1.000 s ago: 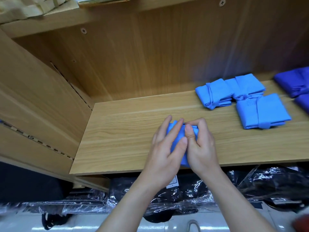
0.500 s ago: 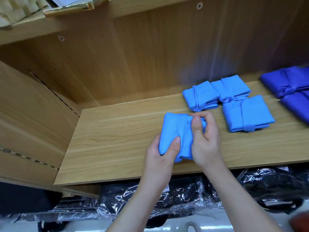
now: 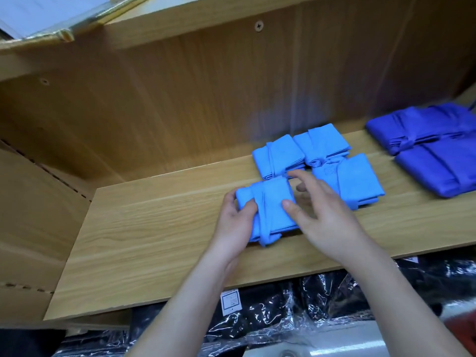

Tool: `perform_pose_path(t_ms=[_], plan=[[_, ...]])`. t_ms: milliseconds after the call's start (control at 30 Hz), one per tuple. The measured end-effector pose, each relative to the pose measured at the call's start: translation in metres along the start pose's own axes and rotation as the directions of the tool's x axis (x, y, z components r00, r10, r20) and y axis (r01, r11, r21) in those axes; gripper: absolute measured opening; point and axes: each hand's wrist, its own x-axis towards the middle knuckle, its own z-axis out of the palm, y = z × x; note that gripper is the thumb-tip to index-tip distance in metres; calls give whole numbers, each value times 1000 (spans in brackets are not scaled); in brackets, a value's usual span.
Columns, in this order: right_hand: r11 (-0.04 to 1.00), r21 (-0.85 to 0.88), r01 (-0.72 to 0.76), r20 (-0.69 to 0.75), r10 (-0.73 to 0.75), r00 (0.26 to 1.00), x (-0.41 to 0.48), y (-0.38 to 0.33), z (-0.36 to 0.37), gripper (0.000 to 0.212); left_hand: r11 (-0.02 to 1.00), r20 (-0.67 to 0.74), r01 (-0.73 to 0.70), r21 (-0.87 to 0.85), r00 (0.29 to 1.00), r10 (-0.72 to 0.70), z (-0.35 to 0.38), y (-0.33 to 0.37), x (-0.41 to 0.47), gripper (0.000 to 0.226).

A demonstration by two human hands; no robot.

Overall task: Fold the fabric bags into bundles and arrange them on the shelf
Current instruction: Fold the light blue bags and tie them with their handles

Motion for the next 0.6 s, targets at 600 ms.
perform_pose_path(t_ms=[600], plan=[[912,-383,-149,-97,121,988,0,66,-49,52,766,41,-339,547,924,380,43,-24,29,32]])
